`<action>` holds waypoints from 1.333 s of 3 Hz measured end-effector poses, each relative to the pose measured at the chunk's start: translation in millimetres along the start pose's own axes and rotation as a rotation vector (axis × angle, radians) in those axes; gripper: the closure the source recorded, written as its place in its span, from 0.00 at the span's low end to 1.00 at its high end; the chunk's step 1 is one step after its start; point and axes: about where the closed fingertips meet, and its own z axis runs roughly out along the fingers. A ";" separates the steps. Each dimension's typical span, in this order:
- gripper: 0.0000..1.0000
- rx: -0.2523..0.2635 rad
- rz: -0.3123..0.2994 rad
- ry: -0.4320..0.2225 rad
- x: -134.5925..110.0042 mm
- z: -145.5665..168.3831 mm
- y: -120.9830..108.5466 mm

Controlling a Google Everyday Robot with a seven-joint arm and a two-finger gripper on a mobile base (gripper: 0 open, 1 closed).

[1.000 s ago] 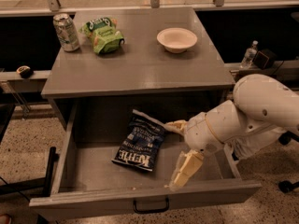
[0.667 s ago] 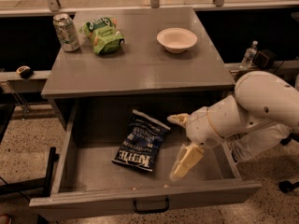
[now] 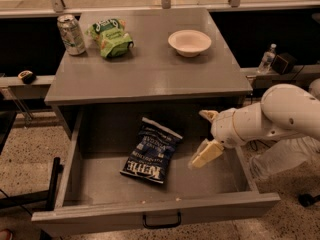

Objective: Pick blue chip bag from top drawer and place on counter

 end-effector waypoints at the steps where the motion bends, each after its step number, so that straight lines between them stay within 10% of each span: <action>1: 0.00 0.034 0.058 -0.013 21.2 24.4 -18.3; 2: 0.02 -0.017 0.033 -0.043 4.1 65.7 -24.5; 4: 0.48 -0.115 0.071 -0.088 -6.1 118.4 -28.7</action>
Offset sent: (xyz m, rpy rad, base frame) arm 0.0573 0.0611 -0.0574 0.0558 0.0271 0.0503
